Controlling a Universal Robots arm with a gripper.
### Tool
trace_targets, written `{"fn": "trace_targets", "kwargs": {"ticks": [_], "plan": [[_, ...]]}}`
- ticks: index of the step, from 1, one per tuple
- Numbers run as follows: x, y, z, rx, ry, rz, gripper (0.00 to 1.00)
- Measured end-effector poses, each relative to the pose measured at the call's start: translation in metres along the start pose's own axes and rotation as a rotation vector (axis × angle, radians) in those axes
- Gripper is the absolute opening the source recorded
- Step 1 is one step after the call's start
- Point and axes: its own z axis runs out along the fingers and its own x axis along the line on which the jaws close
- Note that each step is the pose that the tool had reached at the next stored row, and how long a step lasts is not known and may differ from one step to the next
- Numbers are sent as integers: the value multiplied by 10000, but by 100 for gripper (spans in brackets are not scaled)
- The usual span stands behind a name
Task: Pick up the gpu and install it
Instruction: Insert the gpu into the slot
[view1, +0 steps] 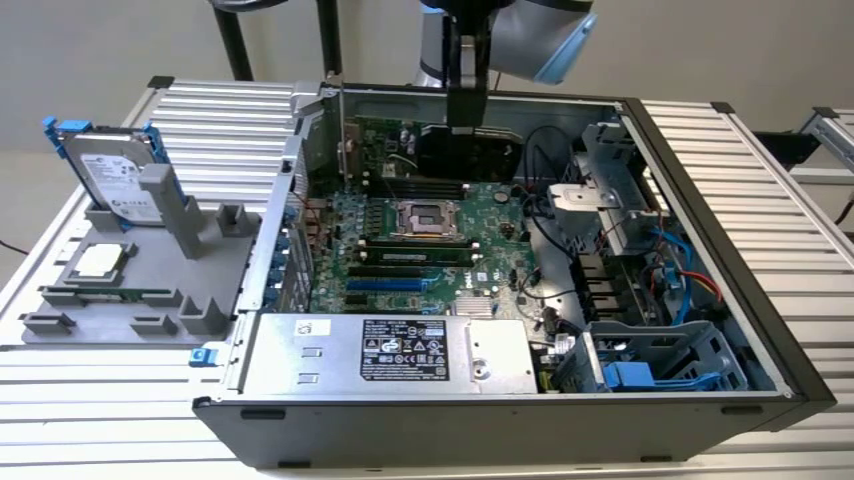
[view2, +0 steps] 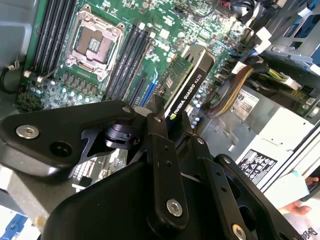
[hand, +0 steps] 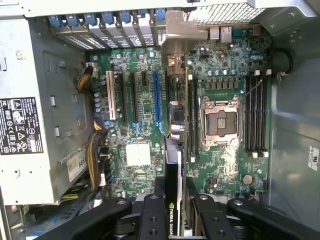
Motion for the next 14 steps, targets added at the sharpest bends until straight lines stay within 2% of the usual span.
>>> {"fn": "trace_targets", "kwargs": {"ticks": [14], "plan": [[1, 32, 64, 7, 10, -2, 0]]}}
